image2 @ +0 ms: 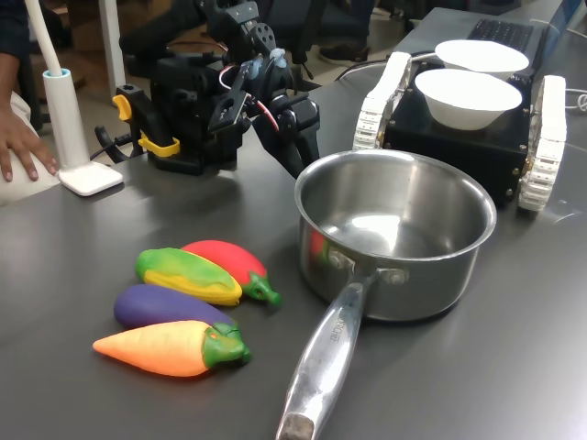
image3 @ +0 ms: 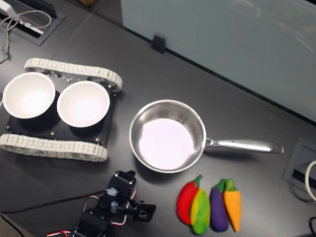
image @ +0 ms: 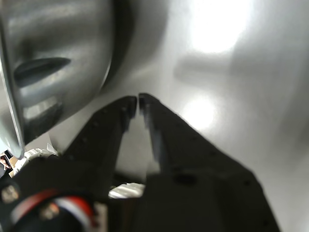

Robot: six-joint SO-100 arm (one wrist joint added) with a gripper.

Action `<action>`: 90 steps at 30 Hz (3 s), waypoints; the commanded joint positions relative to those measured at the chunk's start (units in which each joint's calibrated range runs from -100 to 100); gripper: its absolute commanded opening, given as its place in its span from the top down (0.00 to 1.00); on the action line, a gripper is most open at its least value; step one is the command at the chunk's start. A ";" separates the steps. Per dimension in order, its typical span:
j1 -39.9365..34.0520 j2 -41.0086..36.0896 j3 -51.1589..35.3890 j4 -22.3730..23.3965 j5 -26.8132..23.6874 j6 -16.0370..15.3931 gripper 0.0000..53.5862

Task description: Pick up the brinjal and place them in the pan

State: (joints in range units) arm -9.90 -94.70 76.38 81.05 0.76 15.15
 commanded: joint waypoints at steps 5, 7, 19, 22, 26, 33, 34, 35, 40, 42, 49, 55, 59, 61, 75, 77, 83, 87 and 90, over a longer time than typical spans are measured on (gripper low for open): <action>0.15 -0.75 -2.19 0.87 0.05 -0.36 1.00; 0.73 -0.75 -2.28 0.96 0.05 -0.36 1.00; 2.56 -0.75 -5.19 3.43 0.44 -1.37 1.00; 3.13 -0.75 -6.37 4.20 0.78 -1.37 1.00; 4.40 -0.07 -9.09 5.39 1.37 -1.37 1.00; 6.35 3.47 -15.18 8.38 1.95 -1.45 1.00; 6.46 4.31 -15.82 8.38 2.10 -1.45 1.00; 6.58 5.24 -16.54 8.63 2.10 -1.45 1.00; 7.49 9.46 -20.63 9.91 2.20 -1.45 1.00; 8.52 10.72 -22.36 10.43 2.44 -1.45 1.00; 11.62 12.83 -31.26 14.69 3.27 -1.45 1.00; 14.26 16.63 -37.44 17.42 3.86 -1.37 1.00; 16.90 18.99 -41.80 18.53 3.81 -1.37 1.00; 17.13 19.75 -42.90 18.53 3.81 -1.29 1.00; 27.68 28.94 -59.71 18.61 4.93 -1.29 1.00; 28.02 30.04 -61.70 18.70 4.79 -1.29 1.00; 30.08 33.50 -68.16 18.87 4.00 -1.29 1.00; 30.77 36.11 -71.88 18.87 3.42 -1.29 1.00; 31.69 38.14 -74.24 18.87 2.88 -1.20 1.00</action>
State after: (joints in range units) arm 20.35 -59.26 8.60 99.24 4.37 14.33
